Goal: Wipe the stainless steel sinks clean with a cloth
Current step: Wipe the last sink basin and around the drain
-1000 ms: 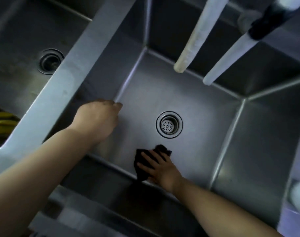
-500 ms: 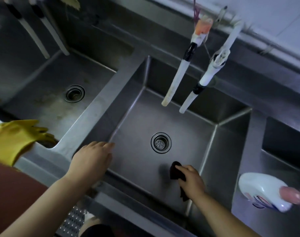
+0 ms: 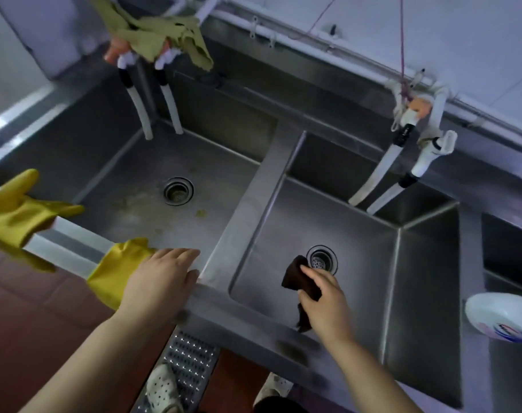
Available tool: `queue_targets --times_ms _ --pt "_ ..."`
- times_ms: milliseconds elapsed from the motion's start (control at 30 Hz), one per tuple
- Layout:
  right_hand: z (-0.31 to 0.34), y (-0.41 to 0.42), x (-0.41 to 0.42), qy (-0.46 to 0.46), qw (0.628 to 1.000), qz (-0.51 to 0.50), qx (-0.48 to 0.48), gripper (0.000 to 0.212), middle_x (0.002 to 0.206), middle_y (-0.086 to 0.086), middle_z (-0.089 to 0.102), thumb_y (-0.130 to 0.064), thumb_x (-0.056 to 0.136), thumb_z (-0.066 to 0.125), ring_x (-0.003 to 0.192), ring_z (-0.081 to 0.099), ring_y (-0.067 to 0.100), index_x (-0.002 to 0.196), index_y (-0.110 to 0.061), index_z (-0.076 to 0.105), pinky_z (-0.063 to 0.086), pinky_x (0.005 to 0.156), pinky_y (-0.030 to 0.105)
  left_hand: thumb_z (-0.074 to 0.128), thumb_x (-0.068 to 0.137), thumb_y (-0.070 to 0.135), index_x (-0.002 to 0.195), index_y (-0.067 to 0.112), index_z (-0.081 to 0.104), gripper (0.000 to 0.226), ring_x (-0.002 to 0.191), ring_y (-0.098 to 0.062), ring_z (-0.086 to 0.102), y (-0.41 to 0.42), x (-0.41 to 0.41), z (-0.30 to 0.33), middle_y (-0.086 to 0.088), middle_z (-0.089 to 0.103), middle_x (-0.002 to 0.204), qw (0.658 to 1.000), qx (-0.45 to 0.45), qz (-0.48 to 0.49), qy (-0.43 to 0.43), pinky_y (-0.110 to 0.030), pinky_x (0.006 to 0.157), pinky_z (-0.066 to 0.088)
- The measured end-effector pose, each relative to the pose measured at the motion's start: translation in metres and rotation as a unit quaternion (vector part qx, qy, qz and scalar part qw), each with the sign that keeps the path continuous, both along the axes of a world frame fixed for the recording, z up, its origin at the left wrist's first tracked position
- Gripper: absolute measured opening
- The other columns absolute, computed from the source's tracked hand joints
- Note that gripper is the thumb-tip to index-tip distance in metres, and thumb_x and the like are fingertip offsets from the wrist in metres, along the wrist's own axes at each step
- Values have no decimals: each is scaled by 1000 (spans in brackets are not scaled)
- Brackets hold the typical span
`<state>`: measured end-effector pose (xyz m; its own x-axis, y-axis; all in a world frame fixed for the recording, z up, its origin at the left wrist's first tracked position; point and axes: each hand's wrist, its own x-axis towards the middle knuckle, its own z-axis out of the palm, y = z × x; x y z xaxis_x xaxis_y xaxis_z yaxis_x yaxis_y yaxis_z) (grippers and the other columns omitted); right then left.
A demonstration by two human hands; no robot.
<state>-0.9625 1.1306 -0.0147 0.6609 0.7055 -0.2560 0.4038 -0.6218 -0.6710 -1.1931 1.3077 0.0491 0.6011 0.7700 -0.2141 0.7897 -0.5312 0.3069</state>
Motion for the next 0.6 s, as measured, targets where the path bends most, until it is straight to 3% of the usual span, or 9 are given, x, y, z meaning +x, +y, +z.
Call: queue_targets --times_ms 100,167,267,367,433,600 --pt "15 46 -48 4 998 -36 60 46 110 -40 41 -16 85 67 100 41 -24 126 -35 56 31 85 2 60 88 30 127 20 58 40 120 -24 53 32 -56 7 0 61 128 1000 4 8 -4 -36 97 40" --pt "24 77 -76 3 994 -43 99 46 110 -39 41 -16 85 67 102 38 -28 126 -35 56 32 83 3 59 89 31 128 19 58 41 119 -24 54 51 -89 12 0 60 128 1000 10 5 2 -37 96 42" --pt "36 117 -107 -7 988 -43 145 46 111 -33 45 -15 85 67 103 42 -22 125 -35 57 34 86 4 66 84 24 116 15 66 33 108 -27 62 75 -126 21 -3 68 115 1000 19 1 4 -39 86 50" --pt "43 153 -132 -13 985 -25 167 47 116 -20 51 -13 83 67 107 50 -6 125 -33 59 40 93 16 63 77 21 104 12 72 29 92 -29 68 100 -150 24 -6 73 101 999 36 4 3 -39 74 54" --pt "43 174 -141 -27 987 -1 160 46 120 -16 52 -14 83 67 112 51 3 125 -32 59 40 97 21 59 78 22 110 13 70 34 98 -28 66 117 -156 20 -5 71 106 999 32 -2 6 -40 80 52" --pt "27 218 -141 -32 993 57 97 46 126 -19 48 -21 84 66 113 46 -2 127 -36 57 36 95 17 65 82 20 118 16 66 37 107 -26 62 151 -148 -6 -1 68 117 999 13 -28 19 -36 87 48"
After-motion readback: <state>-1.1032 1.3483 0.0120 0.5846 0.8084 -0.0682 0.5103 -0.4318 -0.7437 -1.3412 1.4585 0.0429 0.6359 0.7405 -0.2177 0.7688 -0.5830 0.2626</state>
